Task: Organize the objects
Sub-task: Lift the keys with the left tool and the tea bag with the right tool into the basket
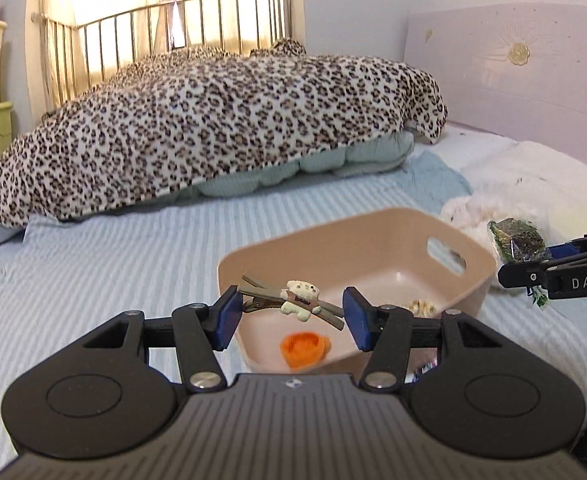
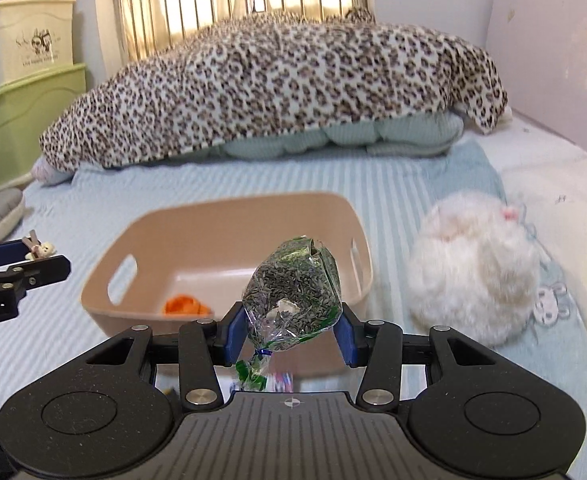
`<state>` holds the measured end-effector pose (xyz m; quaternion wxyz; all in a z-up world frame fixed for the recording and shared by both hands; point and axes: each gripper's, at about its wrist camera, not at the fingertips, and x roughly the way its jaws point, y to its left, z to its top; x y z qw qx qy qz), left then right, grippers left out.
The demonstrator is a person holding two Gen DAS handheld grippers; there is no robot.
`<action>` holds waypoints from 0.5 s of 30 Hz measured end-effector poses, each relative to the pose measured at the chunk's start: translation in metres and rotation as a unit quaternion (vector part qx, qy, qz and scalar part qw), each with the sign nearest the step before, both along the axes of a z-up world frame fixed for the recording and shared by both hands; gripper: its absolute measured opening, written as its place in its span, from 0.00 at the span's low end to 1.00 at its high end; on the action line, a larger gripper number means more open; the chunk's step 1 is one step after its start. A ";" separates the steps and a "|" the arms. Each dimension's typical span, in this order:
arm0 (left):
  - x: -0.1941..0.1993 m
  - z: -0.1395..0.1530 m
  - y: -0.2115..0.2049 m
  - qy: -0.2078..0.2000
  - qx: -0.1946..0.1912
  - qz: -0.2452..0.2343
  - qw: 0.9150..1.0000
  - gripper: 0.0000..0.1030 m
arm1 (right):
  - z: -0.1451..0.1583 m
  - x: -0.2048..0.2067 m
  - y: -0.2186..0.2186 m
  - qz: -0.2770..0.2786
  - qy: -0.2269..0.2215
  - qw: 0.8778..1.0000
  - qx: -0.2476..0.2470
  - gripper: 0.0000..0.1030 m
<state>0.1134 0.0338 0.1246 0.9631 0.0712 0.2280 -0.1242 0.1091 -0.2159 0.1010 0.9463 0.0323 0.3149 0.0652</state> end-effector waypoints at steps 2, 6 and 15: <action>0.007 0.005 -0.006 -0.009 0.003 0.001 1.000 0.55 | 0.004 0.006 0.000 -0.002 -0.007 1.000 0.002 0.42; 0.024 0.013 -0.017 -0.020 0.008 0.008 1.000 0.55 | 0.011 0.021 0.001 -0.007 -0.019 1.000 0.000 0.42; 0.067 -0.003 -0.044 -0.006 0.041 0.018 0.999 0.55 | 0.010 0.064 0.005 -0.024 -0.026 0.999 -0.007 0.42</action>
